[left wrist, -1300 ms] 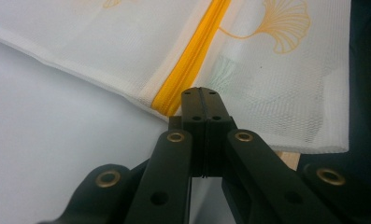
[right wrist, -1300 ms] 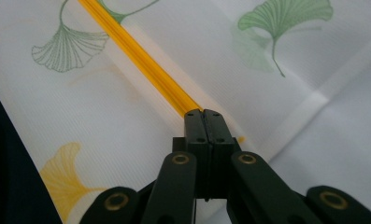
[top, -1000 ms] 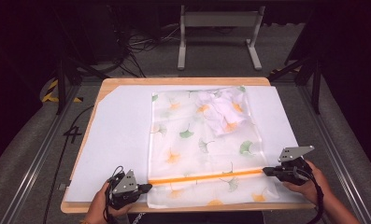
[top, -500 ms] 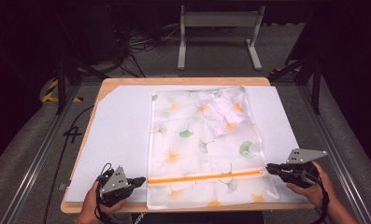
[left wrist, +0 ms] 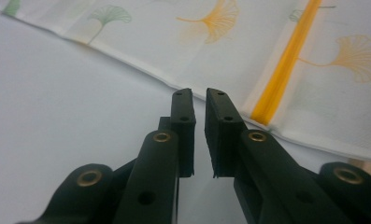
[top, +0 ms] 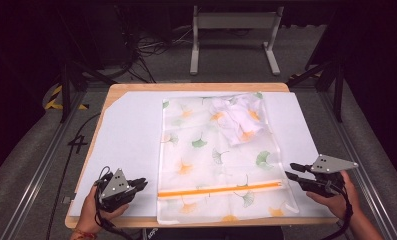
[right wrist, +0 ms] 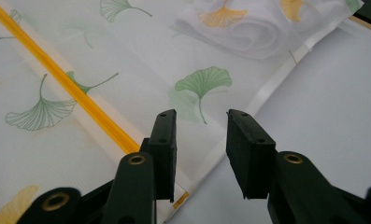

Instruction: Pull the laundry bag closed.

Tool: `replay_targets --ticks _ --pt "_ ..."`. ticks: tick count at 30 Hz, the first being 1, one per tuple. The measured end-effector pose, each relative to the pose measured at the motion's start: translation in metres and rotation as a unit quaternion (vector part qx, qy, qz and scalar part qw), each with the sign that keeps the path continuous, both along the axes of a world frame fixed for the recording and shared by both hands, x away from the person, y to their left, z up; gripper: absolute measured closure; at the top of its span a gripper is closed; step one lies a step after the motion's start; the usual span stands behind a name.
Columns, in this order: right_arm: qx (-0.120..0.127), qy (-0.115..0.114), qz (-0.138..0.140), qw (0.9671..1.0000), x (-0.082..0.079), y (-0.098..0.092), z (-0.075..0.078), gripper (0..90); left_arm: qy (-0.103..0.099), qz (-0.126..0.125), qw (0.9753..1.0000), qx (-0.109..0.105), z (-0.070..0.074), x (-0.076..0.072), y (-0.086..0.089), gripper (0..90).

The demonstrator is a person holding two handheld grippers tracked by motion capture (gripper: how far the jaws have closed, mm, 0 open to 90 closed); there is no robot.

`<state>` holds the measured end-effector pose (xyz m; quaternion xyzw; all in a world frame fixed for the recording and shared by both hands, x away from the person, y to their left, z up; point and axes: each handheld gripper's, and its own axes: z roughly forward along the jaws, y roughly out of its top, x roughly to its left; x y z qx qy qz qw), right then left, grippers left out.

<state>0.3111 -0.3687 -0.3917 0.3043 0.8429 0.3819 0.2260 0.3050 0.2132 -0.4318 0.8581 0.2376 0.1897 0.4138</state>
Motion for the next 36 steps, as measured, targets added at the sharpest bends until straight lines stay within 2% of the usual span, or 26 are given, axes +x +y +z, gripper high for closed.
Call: replay_targets --ticks 4,5,9,13,17,20,22,24,26,27,28,29,31,33,36 --pt "0.007 -0.012 -0.011 0.9998 0.002 -0.004 -0.001 60.9 -0.007 0.012 0.9999 -0.006 0.002 0.005 0.007 76.1" --pt "0.005 -0.019 -0.021 0.9996 0.003 -0.008 -0.002 55.5 -0.009 0.021 0.9997 -0.009 0.002 0.007 0.010 73.4" --pt "0.012 -0.033 -0.043 0.9985 0.005 -0.016 -0.006 52.8 -0.013 0.031 0.9993 -0.017 0.001 0.010 0.016 68.6" --pt "0.014 -0.033 -0.059 0.9976 0.006 -0.021 -0.008 48.6 -0.018 0.047 0.9984 -0.027 0.000 0.013 0.023 63.9" --pt "0.019 -0.041 -0.079 0.9959 0.006 -0.029 -0.013 42.4 -0.023 0.069 0.9969 -0.031 -0.003 0.016 0.030 51.7" --pt "0.005 -0.056 -0.097 0.9937 0.007 -0.032 -0.017 35.4 -0.018 0.092 0.9950 -0.035 -0.007 0.019 0.036 40.2" --pt "0.008 -0.060 -0.107 0.9924 0.007 -0.036 -0.021 30.7 -0.018 0.107 0.9935 -0.034 -0.009 0.021 0.040 33.2" --pt "0.014 -0.059 -0.116 0.9914 0.008 -0.039 -0.026 27.8 -0.008 0.120 0.9915 -0.050 -0.013 0.021 0.047 27.4" --pt "0.009 -0.059 -0.125 0.9904 0.008 -0.041 -0.031 25.5 -0.008 0.132 0.9897 -0.054 -0.015 0.021 0.052 23.0" --pt "0.009 -0.059 -0.125 0.9904 0.008 -0.041 -0.031 25.5 -0.008 0.132 0.9897 -0.054 -0.015 0.021 0.052 21.3" --pt "0.007 -0.059 -0.126 0.9902 0.008 -0.042 -0.032 24.9 -0.001 0.142 0.9874 -0.069 -0.017 0.019 0.056 21.3" --pt "0.011 -0.062 -0.132 0.9893 0.008 -0.043 -0.034 23.6 0.001 0.144 0.9863 -0.079 -0.019 0.018 0.058 19.0" --pt "0.020 -0.059 -0.135 0.9888 0.007 -0.044 -0.036 22.9 0.003 0.155 0.9847 -0.078 -0.021 0.016 0.061 16.5" --pt "0.018 -0.063 -0.140 0.9880 0.005 -0.045 -0.038 22.0 0.003 0.158 0.9838 -0.084 -0.022 0.015 0.061 15.5" --pt "0.042 -0.063 -0.149 0.9860 0.003 -0.049 -0.038 20.2 0.003 0.154 0.9841 -0.088 -0.023 0.013 0.061 13.5"
